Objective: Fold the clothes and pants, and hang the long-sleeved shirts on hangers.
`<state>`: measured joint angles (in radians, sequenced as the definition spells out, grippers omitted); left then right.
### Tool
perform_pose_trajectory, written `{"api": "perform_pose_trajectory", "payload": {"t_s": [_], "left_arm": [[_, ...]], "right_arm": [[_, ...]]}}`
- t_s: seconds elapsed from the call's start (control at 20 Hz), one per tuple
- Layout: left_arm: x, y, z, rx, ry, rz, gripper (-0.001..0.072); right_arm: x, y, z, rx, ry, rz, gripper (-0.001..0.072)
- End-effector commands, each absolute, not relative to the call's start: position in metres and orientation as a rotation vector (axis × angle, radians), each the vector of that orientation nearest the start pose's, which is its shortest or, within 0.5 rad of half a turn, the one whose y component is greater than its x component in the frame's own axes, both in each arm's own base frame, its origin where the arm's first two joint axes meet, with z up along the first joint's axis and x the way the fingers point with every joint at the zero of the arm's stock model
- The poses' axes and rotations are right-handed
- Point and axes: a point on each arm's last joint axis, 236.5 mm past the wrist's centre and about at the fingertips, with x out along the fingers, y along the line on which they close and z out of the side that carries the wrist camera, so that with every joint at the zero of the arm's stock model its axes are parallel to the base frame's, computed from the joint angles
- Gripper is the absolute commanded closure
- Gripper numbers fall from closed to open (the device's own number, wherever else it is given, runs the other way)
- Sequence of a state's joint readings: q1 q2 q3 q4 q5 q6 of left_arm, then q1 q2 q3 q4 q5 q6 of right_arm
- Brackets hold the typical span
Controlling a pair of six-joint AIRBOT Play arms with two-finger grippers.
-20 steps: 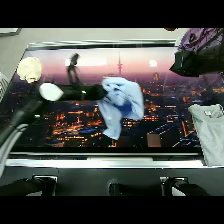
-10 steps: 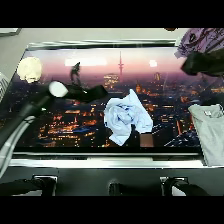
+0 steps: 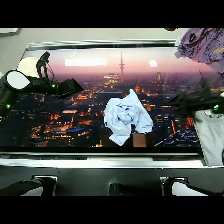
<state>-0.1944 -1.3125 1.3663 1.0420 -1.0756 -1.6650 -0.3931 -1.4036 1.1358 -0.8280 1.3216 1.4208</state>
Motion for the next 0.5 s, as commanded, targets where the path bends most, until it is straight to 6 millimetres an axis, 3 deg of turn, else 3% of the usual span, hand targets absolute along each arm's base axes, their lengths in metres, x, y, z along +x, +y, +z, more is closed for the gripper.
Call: {"api": "perform_pose_trajectory", "payload": {"t_s": [0.0,0.2,0.45], "left_arm": [[0.415,-0.184,0.112,-0.448,1.076,-0.419,-0.0013],[0.417,-0.184,0.112,-0.450,1.068,-0.417,-0.0013],[0.418,-0.184,0.113,-0.451,1.061,-0.416,-0.0013]], "right_arm": [[0.371,0.046,-0.056,0.931,1.384,0.296,0.0152],[0.370,0.068,-0.092,0.889,1.453,0.324,0.0151],[0.369,0.083,-0.111,0.863,1.484,0.334,0.0153]]}}
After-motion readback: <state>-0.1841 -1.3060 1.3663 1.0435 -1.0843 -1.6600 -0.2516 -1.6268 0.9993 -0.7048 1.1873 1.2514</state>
